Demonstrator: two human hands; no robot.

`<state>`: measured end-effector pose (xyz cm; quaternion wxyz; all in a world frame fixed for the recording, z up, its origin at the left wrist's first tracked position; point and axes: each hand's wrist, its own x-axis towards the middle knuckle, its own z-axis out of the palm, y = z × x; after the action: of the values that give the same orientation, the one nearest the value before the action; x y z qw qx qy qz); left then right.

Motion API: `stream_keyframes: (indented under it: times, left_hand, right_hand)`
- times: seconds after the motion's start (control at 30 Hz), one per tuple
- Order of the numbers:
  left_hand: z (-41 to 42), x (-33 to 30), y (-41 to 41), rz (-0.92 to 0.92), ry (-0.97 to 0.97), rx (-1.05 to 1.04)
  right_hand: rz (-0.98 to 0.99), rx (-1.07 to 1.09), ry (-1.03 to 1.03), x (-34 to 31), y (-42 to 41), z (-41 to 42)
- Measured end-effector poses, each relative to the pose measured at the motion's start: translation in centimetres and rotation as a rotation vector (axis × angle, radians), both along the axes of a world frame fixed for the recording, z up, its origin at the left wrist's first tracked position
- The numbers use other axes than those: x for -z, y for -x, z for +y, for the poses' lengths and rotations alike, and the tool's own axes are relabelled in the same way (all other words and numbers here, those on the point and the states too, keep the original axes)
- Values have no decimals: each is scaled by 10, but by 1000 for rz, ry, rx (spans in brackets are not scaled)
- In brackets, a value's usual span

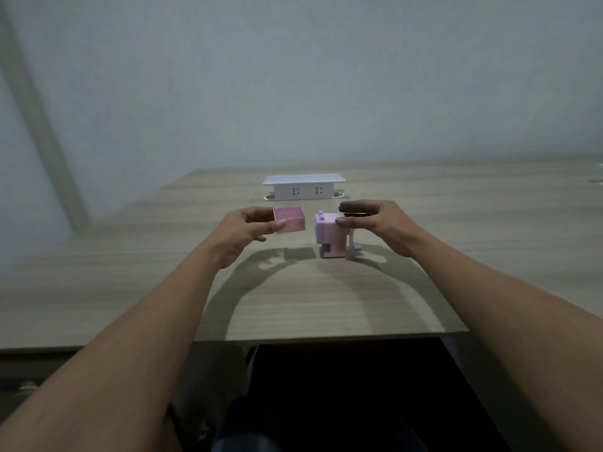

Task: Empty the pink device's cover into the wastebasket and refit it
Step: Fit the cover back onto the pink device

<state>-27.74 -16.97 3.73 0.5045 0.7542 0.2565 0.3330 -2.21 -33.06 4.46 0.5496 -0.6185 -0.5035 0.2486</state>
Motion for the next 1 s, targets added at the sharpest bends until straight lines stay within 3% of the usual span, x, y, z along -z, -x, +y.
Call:
stream_keyframes:
  times: [0.2, 0.43, 1.0]
  left_hand:
    - [-1, 32, -3, 65, 177, 30]
    - [3, 37, -9, 148, 145, 34]
    - [-5, 32, -20, 148, 146, 55]
  right_hand:
    - [7, 2, -16, 10, -2, 8]
    - [38, -20, -41, 17, -1, 9]
    - [153, -16, -84, 29, -5, 14]
